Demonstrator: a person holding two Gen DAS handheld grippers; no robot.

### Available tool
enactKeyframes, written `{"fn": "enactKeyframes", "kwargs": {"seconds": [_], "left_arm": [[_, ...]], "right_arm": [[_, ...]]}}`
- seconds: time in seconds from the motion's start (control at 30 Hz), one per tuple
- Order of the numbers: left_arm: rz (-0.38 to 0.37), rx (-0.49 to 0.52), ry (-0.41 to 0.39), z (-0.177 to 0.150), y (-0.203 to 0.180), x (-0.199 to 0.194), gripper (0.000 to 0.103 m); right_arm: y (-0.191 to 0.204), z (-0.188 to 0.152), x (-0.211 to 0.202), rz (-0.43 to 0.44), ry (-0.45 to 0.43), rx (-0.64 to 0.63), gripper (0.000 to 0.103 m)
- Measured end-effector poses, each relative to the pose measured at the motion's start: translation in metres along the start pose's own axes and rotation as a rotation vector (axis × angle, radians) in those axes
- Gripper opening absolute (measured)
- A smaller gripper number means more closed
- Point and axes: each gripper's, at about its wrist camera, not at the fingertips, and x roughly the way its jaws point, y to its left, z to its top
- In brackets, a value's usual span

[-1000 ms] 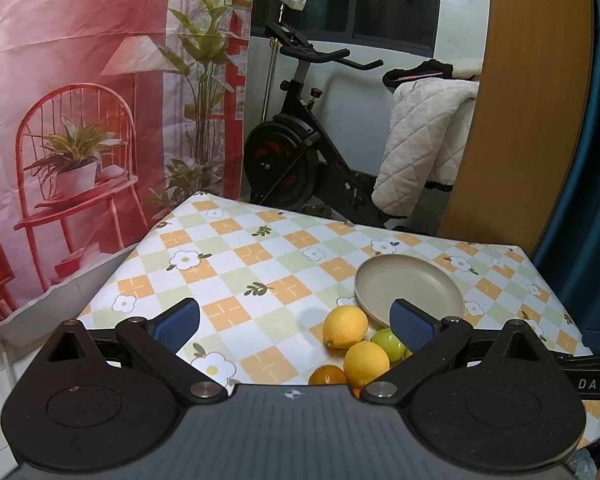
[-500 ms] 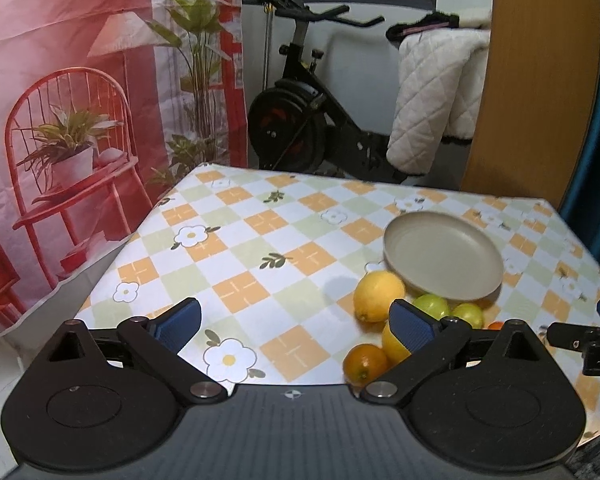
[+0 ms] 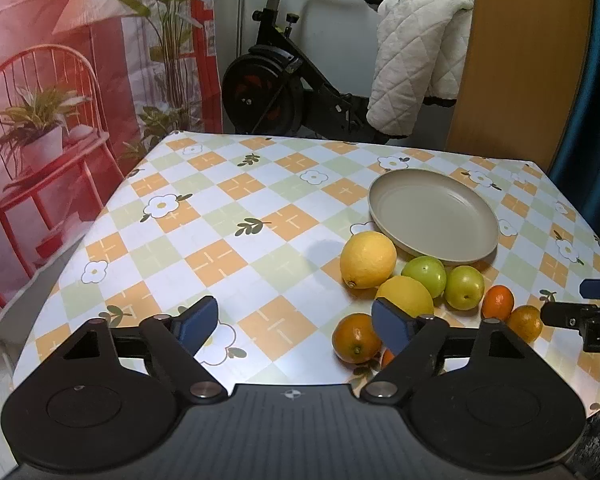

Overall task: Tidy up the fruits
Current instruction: 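Move both grippers down toward the oranges beside the lemons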

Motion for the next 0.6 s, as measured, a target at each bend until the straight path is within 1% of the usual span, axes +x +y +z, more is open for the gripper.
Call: {"fn": "enactKeyframes", "kwargs": {"seconds": [0.13,0.33,0.47,0.6], "left_arm": [[-0.032,-0.03,-0.016,0.013,0.009,0.002,0.079],[-0.023,0.007,-0.034,0.038,0.008,0.007,0.071],[-0.002,0.034,-0.066,0.056,0.008,0.002,0.071],[-0.005,0.008,-0.069,0.061,0.007,0.003,0.071]], "right_arm": [[-0.003,0.009,-0.001,0.002,-0.015,-0.026,0.069],[-0.012,0.034,-0.005,0.045,-0.065,-0.055,0.064],[-0.022,0.055,-0.006,0.044,-0.113,-0.049,0.062],[-0.031,0.066,-0.001,0.043,-0.127,-0.024,0.062]]}}
